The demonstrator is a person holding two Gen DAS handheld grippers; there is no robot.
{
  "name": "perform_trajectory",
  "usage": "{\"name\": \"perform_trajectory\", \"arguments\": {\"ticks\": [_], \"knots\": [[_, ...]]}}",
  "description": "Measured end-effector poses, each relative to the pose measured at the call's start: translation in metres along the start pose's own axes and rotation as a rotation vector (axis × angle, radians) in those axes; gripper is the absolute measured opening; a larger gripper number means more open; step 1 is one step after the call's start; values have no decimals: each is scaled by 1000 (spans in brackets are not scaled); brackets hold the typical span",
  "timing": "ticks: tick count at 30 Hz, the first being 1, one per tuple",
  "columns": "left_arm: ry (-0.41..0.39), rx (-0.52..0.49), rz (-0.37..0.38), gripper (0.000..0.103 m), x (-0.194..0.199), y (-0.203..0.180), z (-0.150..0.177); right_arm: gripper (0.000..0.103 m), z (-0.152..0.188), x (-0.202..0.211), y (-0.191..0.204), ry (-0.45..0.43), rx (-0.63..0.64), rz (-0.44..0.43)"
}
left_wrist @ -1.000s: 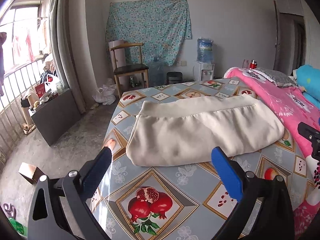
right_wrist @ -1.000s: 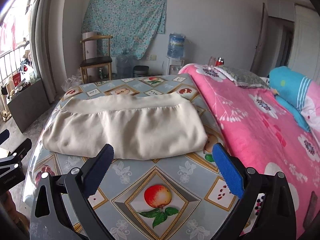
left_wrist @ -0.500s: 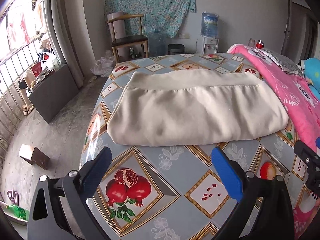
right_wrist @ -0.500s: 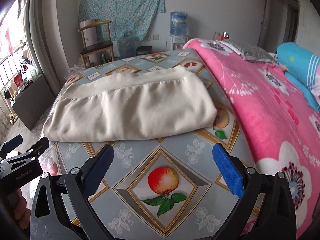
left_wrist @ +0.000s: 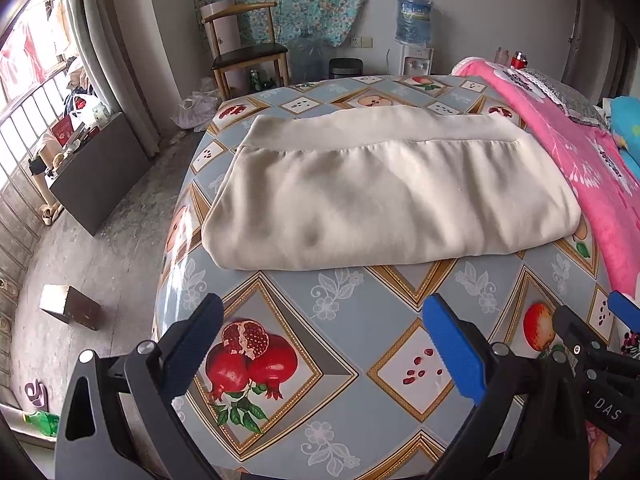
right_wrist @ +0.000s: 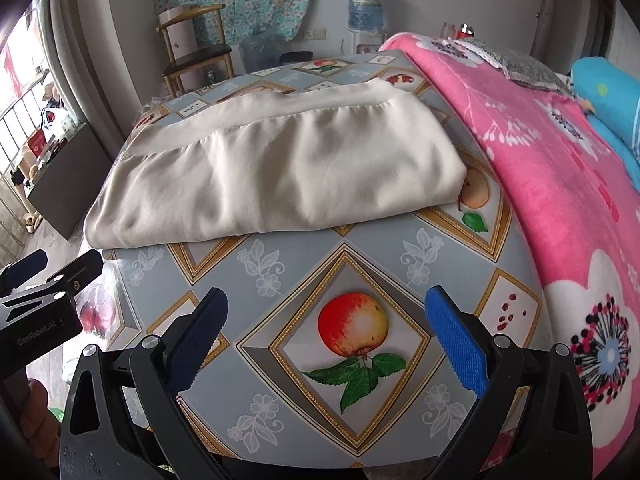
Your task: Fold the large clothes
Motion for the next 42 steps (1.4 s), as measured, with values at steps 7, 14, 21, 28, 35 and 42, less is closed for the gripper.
{"name": "perform_trajectory", "arguments": {"ticks": [7,14,21,28,35,42], "knots": [[13,-1,2,98,-3,0,0,96,-2,1,0,-4,1,8],[22,-6,11,98,-5,-1,1,96,-3,4,-1,-8,1,10],[28,-8,13,98,-6,-3,3,96,-5,6,-1,-14,0,10],[36,-8,16,98,-8,-4,4,96,-5,6,-1,-11,0,9],[40,-9,19,98,-9,-4,5,96,-5,6,-1,-9,-1,9],[41,-9,20,98,-9,-5,5,96,-5,6,-1,-10,3,12]]}}
Point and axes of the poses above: each gripper's, at about its wrist camera, not at the fingertips, and x roughly against the way its jaws point, y to its left, z to its underside, the point moved 5 cm from there along -x, roughly the way its jaws point, and after that the axes turned 8 degrees about z, right-handed, at the moved point
